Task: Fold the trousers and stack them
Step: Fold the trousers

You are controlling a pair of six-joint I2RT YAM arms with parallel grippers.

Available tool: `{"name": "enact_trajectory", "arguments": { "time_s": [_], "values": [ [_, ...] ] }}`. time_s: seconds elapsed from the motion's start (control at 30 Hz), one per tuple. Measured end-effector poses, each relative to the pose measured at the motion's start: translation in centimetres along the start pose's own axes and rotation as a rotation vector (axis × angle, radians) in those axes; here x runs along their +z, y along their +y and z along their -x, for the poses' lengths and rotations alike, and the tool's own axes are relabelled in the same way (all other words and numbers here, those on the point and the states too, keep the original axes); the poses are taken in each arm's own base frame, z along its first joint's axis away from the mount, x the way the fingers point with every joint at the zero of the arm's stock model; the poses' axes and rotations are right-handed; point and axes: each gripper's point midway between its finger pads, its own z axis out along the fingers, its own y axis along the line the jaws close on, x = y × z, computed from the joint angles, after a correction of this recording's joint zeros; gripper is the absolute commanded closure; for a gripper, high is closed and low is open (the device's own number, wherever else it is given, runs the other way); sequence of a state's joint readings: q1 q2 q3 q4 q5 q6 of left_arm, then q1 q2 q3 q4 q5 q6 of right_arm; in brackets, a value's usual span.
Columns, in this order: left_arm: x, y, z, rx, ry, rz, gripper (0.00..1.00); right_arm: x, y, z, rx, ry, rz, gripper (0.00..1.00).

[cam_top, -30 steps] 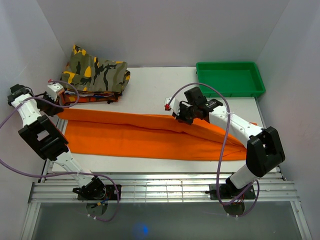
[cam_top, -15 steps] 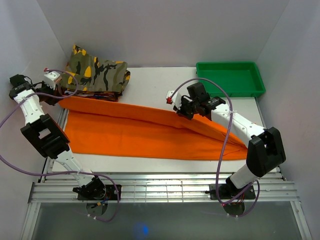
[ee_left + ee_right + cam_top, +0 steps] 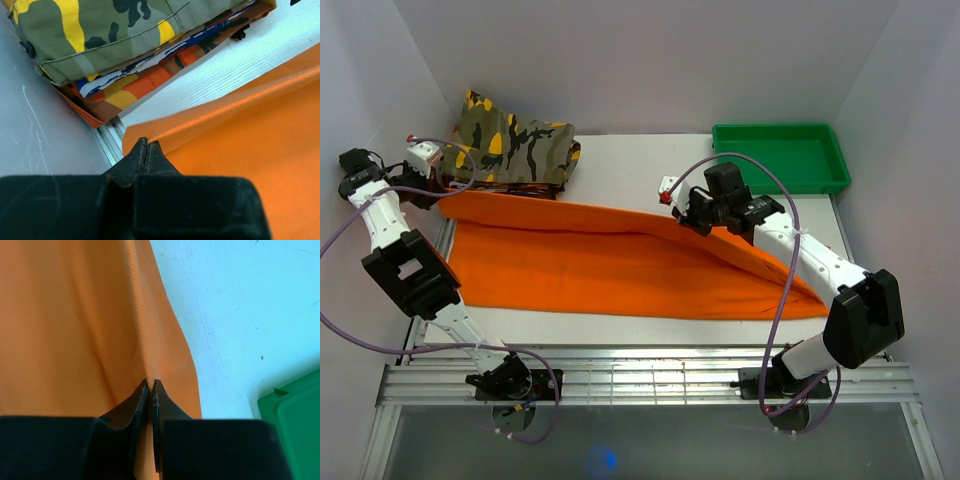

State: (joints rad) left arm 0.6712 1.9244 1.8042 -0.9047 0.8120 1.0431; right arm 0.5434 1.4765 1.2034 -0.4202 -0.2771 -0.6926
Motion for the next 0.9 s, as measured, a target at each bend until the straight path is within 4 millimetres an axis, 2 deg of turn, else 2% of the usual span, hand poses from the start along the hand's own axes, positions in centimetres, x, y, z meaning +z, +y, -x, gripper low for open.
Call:
{"name": "enact_trajectory", "arguments": {
  "time_s": [0.27,0.53,0.73,0.9],
  "values": [
    [0.0,0.0,0.5,-0.023,-0.02,0.007,1.0,-0.6,0.4,0.0,-0.009,-0.014,0.001,0.92],
    [-0.7,0.6,2.6,-0.034,-0.067,0.022,1.0,-0.9,0.3,0.3,-0.015,-0.032,-0.004,0.92],
    [-0.8,0.2,2.4,-0.028,-0.064,0.021,1.0,-1.5,0.7,0.5,-0.026,-0.05,0.002,0.92],
    [-1.3,-0.9,1.5,-0.029,-0.053,0.019,1.0,-1.4,2.0,-0.9,-0.016,-0.035,0.036,0.92]
  ]
}}
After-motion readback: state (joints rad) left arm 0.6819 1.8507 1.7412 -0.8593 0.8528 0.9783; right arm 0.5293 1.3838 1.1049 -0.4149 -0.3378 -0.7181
